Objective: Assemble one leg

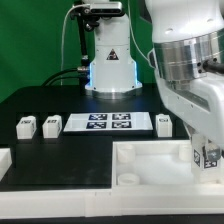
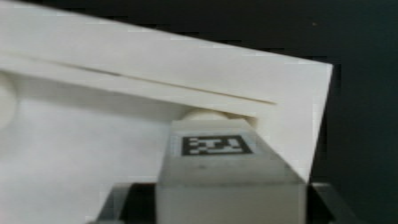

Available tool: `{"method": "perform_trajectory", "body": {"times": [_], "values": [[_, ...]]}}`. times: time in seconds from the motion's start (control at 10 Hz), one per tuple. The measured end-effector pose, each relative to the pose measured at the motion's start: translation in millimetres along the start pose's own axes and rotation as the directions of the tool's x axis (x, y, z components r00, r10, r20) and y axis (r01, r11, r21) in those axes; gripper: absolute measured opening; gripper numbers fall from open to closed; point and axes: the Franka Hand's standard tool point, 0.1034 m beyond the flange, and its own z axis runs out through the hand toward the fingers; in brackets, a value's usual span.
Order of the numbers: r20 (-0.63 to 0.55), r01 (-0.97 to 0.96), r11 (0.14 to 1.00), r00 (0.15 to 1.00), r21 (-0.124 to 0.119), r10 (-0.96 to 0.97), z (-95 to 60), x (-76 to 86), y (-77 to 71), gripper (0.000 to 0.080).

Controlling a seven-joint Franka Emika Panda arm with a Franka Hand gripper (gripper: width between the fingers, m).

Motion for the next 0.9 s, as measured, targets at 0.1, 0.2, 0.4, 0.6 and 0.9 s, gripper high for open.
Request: {"method": "perform_trajectory", "body": {"times": [0.1,0.2,0.4,0.6,0.9], "values": [[0.008,-0.098,0.995,0.995,0.001,0.098,0.4,-1.5,-0.1,0.0294],[0.010,-0.184,0.983,0.983,0.001,0.184,0.8,-3.4,-0.1,0.0294],[0.010,-0.108,0.994,0.994,0.001,0.108,1.1,-3.5,0.1,0.0298],[-0.002,0.092,0.996,0.996,-0.003,-0.092,1.7,-5.4,0.5,0.0514],[-0.002,0.394,0.919,0.919,-0.006,-0.394,2.0,-6.0,0.7,0.0641]]}}
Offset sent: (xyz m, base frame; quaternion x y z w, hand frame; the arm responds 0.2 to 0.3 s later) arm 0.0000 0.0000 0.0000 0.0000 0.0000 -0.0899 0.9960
